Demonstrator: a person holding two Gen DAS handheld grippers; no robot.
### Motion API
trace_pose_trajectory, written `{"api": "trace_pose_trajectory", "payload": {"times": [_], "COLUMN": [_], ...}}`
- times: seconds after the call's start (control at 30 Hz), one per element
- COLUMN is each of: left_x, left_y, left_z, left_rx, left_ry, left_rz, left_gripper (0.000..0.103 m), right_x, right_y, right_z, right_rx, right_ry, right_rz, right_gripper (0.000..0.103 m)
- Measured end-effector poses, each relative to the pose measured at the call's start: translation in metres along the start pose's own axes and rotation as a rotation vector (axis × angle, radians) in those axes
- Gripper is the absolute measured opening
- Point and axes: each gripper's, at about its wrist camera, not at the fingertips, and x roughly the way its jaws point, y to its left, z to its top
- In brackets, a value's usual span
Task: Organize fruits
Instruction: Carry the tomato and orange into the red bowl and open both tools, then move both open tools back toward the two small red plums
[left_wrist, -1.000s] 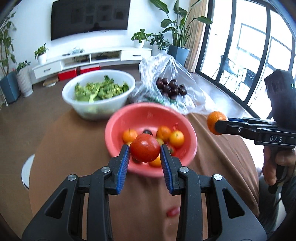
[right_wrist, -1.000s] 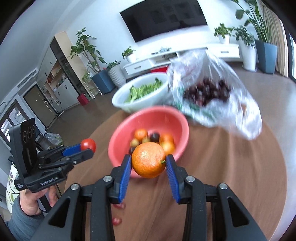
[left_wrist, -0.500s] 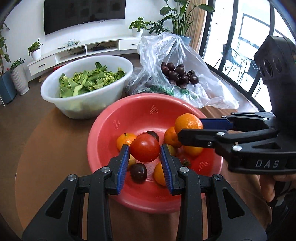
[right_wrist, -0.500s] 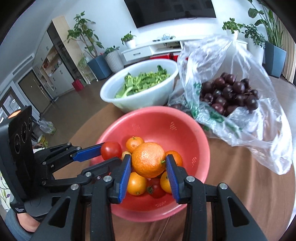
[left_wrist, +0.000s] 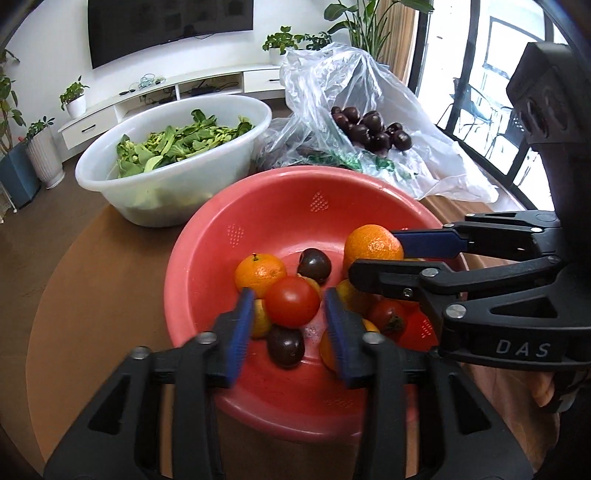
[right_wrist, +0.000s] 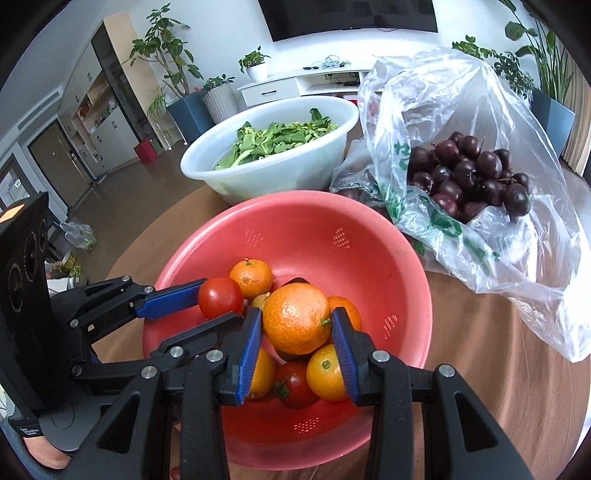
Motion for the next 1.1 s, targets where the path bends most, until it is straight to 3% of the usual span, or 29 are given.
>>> {"api": "trace_pose_trajectory", "payload": {"times": [0.03,0.07,0.37,0.43,0.67,0.7,0.73,0.87,0.93,1.1], "left_x": [-0.002,-0.003,-0.008,-0.013,-0.036,-0.041,-0.047,-0.072,-0.084,-0.104], "left_y": [0.000,0.000,0.001,0.000,-0.006,-0.006,-0.007,-0.007,-0.011,-0.025], "left_z": [0.000,0.000,0.000,-0.001,-0.004,-0.006,-0.008,-0.021,-0.033,-0.072], "left_rx": [0.000,0.000,-0.007,-0.012,-0.016,-0.016,-0.020,-0.043,-0.038,-0.021], "left_ry": [-0.008,-0.017,-0.025,-0.032,-0.062,-0.069,-0.077,-0.104,-0.103,-0.065], "left_rz": [0.009,0.012,0.025,0.026,0.025,0.027,0.030,0.034,0.037,0.038], "left_gripper": [0.063,0.064,0.066,0.073,0.076,0.081,0.086,0.089,0.096,0.096], "right_x": [0.000,0.000,-0.001,-0.005,-0.031,-0.037,-0.044,-0.072,-0.081,-0.095], "right_y": [0.001,0.002,0.006,0.006,0.006,0.006,0.007,0.007,0.008,0.009], "right_z": [0.000,-0.001,0.000,-0.001,-0.005,-0.007,-0.009,-0.028,-0.040,-0.080], "right_rx": [-0.005,-0.010,-0.022,-0.022,-0.014,-0.011,-0.008,0.011,0.025,0.068], "right_ry": [-0.001,-0.002,-0.004,-0.010,-0.056,-0.067,-0.080,-0.125,-0.133,-0.126], "right_rz": [-0.005,-0.010,-0.015,-0.020,-0.019,-0.018,-0.015,0.005,0.014,0.044], "right_gripper": [0.042,0.042,0.043,0.045,0.049,0.049,0.050,0.056,0.057,0.058]}}
